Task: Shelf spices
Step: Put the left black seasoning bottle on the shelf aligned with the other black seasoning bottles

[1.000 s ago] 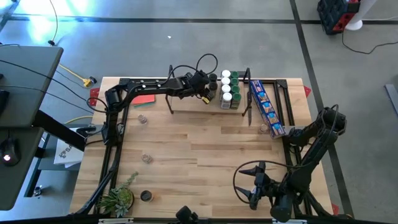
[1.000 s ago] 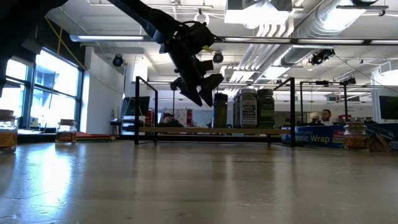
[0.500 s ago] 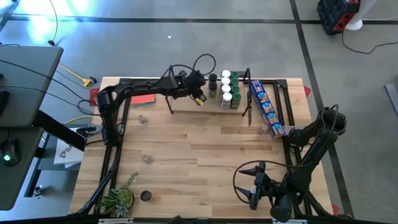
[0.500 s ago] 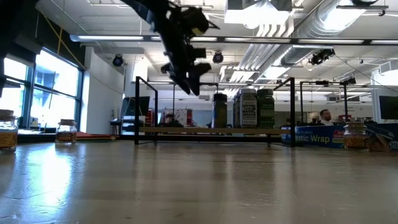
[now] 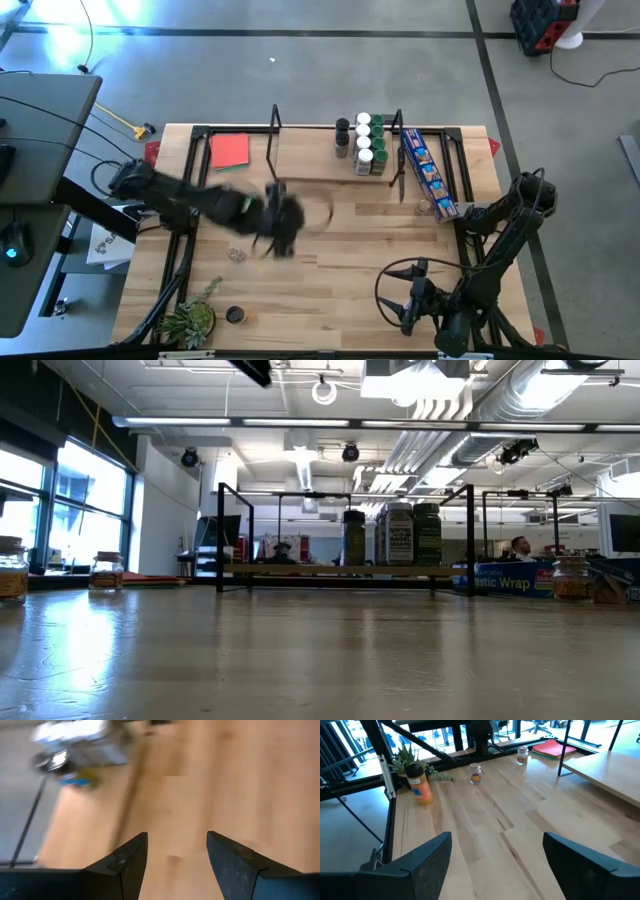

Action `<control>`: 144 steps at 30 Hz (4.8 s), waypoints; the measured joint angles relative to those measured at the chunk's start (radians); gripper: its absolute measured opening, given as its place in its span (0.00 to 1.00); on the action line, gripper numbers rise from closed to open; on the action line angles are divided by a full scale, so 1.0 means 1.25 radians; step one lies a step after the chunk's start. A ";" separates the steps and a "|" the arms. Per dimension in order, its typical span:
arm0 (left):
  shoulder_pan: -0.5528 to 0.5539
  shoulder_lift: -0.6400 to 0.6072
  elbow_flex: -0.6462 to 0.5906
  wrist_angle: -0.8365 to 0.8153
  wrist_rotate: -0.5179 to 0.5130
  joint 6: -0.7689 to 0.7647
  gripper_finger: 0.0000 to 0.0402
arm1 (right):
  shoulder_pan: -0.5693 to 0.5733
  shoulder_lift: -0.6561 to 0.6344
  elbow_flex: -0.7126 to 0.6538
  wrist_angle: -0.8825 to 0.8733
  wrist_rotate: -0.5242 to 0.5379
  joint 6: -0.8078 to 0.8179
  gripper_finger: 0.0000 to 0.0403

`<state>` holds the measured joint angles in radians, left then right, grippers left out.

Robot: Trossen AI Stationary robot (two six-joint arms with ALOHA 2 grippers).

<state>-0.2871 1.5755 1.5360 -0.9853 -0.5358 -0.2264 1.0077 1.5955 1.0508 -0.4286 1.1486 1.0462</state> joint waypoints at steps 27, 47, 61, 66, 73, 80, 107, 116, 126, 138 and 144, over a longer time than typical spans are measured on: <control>-0.572 0.076 -0.001 -0.432 0.254 -0.845 0.69 | -0.058 0.000 0.000 0.000 -0.002 -0.031 0.77; -0.591 0.130 -0.157 -0.147 0.357 -0.763 0.76 | -0.059 0.000 0.000 0.002 -0.006 -0.049 0.77; -0.580 0.130 -0.185 -0.018 0.211 -0.678 0.76 | -0.060 0.000 0.000 0.013 -0.005 -0.049 0.77; -0.566 0.130 -0.185 0.009 0.209 -0.648 0.76 | -0.060 0.000 0.000 0.013 -0.005 -0.051 0.77; -0.564 0.130 -0.185 0.009 0.239 -0.646 0.73 | -0.060 0.000 0.000 0.013 -0.005 -0.052 0.77; -0.564 0.130 -0.185 0.008 0.273 -0.645 0.66 | -0.060 0.000 0.000 0.013 -0.005 -0.057 0.77; -0.248 0.129 -0.109 0.038 0.130 -0.371 0.52 | -0.032 0.001 0.025 0.011 0.017 -0.108 0.77; 0.101 0.129 0.009 0.173 0.211 -0.014 0.52 | 0.027 0.001 0.071 -0.039 0.060 -0.115 0.77; 0.375 0.146 0.048 0.283 0.322 0.031 0.52 | 0.042 0.001 0.069 -0.055 0.061 -0.067 0.77; 0.446 0.382 0.315 0.061 0.275 0.130 0.52 | 0.031 0.001 0.069 -0.064 0.065 -0.061 0.77; 0.469 0.448 0.392 0.024 0.294 0.142 0.52 | 0.031 0.001 0.069 -0.061 0.063 -0.060 0.77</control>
<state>0.2986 2.1359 2.0261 -0.9557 -0.1682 -0.0490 1.0470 1.5963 1.1366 -0.5045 1.2269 0.9710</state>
